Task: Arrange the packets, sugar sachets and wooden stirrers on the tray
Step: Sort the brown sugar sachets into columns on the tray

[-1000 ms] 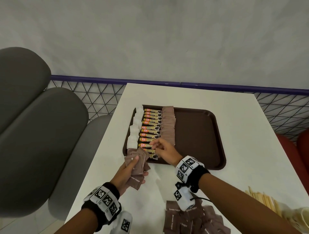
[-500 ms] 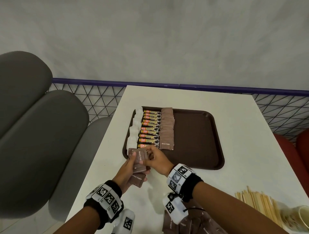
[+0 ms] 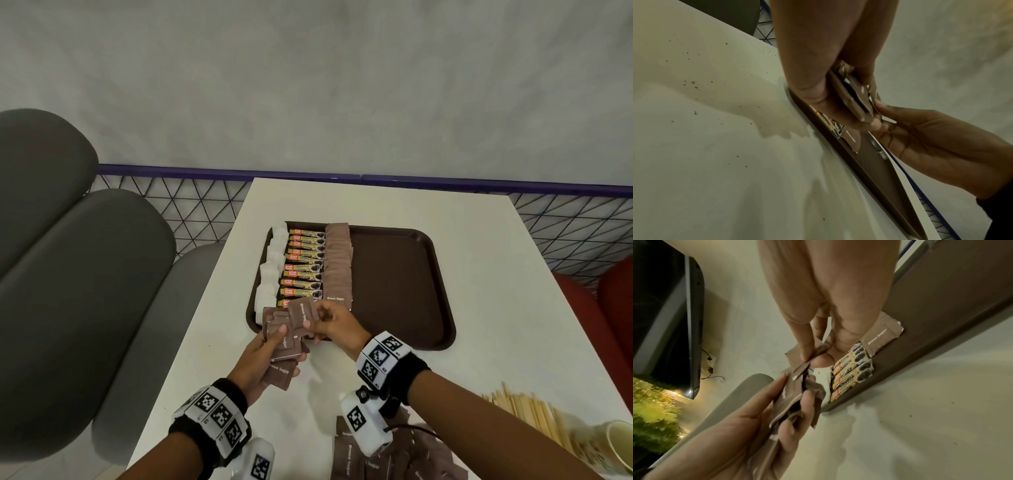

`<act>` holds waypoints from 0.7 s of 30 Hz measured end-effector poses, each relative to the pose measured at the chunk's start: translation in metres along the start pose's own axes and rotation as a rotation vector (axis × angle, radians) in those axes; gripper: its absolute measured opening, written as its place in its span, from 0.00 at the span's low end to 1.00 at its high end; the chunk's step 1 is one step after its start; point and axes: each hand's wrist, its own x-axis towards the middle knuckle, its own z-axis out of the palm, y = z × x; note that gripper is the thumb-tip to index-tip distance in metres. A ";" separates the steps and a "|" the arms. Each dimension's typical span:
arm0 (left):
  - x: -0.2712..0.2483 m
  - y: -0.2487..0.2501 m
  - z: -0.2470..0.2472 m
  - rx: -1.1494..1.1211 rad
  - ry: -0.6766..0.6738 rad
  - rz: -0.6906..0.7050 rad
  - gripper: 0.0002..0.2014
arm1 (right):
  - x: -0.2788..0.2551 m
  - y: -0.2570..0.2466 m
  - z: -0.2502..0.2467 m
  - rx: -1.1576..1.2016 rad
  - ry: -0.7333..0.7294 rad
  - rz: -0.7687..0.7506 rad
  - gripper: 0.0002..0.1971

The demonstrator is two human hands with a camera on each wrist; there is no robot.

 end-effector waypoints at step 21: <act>0.004 -0.001 -0.029 -0.031 0.125 -0.013 0.15 | 0.042 0.001 -0.062 -0.762 0.267 0.091 0.18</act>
